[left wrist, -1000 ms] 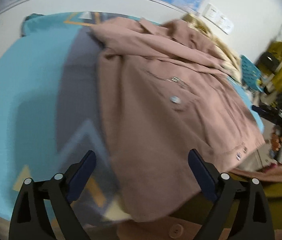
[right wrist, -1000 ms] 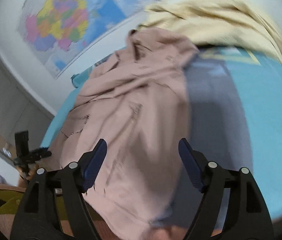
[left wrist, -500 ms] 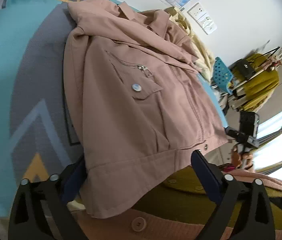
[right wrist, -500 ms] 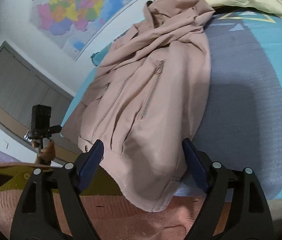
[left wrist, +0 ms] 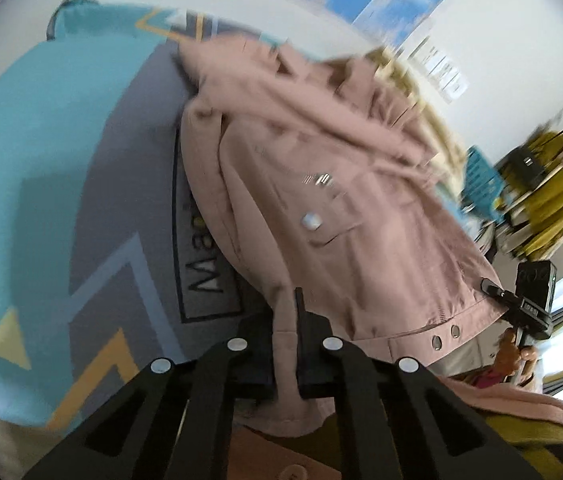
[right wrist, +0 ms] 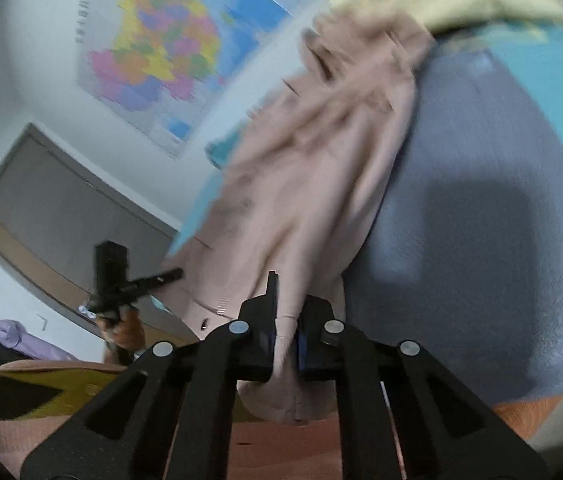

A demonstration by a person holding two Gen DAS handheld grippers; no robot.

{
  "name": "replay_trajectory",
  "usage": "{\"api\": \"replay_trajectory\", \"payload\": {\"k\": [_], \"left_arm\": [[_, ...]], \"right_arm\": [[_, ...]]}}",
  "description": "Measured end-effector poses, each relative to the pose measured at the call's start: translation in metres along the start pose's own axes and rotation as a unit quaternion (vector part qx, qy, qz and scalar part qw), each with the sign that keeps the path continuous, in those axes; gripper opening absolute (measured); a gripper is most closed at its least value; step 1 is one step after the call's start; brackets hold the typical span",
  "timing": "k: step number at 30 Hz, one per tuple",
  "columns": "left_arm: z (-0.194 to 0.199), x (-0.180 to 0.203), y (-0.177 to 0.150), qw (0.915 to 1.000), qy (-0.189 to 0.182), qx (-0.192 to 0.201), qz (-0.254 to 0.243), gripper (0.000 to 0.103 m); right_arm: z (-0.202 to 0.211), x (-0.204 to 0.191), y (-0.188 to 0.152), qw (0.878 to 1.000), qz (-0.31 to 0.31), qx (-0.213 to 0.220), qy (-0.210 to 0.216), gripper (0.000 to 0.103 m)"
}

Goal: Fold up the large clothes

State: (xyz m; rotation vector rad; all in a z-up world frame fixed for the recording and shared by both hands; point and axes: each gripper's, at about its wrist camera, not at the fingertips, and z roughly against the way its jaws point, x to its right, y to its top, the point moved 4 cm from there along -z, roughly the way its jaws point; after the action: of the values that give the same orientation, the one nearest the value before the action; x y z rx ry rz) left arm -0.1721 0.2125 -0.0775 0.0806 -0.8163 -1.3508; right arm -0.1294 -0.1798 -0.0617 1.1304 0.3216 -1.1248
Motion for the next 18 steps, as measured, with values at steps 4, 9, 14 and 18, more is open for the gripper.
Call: {"api": "replay_trajectory", "payload": {"k": [4,9,14,18], "left_arm": [[0.033,0.011,0.003,0.9991,-0.014,0.038,-0.016,0.004],[0.023,-0.001,-0.009,0.9997,-0.011,0.003,-0.020,0.006],[-0.008,-0.027,-0.019,0.9988,0.017,-0.045,-0.002,0.029],[-0.008,-0.024,-0.017,0.9983,-0.032,-0.047,-0.009,0.060]], "right_arm": [[0.027,-0.044,0.005,0.998,0.039,0.033,0.036,0.007],[0.015,-0.025,-0.009,1.000,0.015,-0.014,0.014,0.014],[0.002,0.024,-0.023,0.997,-0.056,-0.038,-0.022,0.026],[-0.006,0.028,-0.030,0.997,-0.053,-0.050,-0.011,0.066]]}}
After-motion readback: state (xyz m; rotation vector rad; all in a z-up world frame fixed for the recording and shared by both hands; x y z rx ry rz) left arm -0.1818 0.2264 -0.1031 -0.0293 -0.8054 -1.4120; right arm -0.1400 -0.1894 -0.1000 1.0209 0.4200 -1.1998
